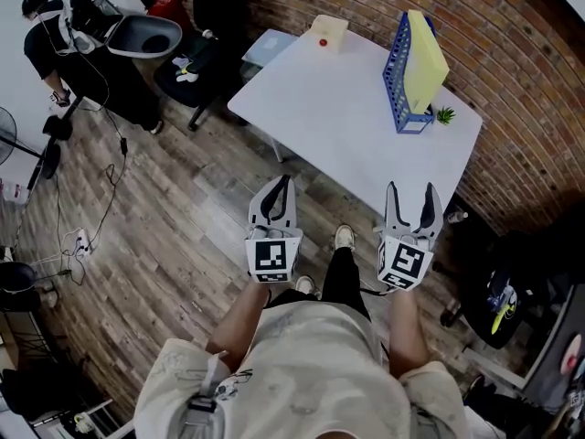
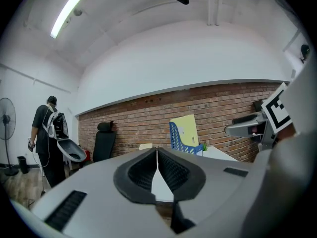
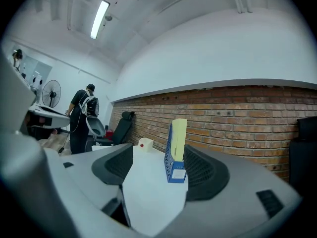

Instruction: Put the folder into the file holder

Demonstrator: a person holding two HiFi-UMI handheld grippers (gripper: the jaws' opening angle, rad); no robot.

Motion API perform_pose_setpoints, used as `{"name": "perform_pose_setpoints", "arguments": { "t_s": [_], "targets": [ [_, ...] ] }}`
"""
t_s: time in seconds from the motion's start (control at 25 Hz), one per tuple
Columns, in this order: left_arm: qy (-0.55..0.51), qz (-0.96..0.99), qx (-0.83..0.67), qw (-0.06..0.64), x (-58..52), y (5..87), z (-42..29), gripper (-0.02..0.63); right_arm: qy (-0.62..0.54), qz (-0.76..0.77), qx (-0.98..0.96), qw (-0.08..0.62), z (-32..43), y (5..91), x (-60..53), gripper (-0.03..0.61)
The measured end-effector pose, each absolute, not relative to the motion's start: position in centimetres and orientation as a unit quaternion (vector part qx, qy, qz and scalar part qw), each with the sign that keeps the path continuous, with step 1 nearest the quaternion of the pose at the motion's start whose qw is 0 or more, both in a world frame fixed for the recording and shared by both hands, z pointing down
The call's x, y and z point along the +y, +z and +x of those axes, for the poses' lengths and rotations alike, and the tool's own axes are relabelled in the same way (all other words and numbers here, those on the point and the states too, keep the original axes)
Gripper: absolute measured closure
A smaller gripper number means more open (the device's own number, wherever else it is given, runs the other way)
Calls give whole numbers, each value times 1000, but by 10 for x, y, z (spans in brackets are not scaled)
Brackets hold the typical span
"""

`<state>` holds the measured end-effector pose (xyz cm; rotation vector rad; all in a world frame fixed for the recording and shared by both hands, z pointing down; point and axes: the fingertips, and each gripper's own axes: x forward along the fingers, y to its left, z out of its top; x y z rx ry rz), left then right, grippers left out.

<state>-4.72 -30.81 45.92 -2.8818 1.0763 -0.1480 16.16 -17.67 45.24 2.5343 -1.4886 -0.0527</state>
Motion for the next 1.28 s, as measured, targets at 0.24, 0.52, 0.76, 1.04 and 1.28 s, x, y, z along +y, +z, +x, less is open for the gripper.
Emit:
{"name": "perform_pose_setpoints", "arguments": {
  "t_s": [0.24,0.52,0.76,1.04,1.28],
  "targets": [
    [-39,-936,347,38,-306,449,-51,594,-23,861,-499,97,157,446,-173,241],
    [-34,-936,348,38,-308,444,-51,594,-29,862,-497,97,159,440,-173,276],
    [-28,-937,346,37,-309,441,-45,594,-27,861,-497,101,161,440,-173,389],
    [-28,-940,337,34,-309,441,-35,594,-8,857,-506,98,165,443,-172,558],
    [-26,-941,334,38,-306,438,-34,594,1,859,-503,95,167,444,-170,560]
  ]
}}
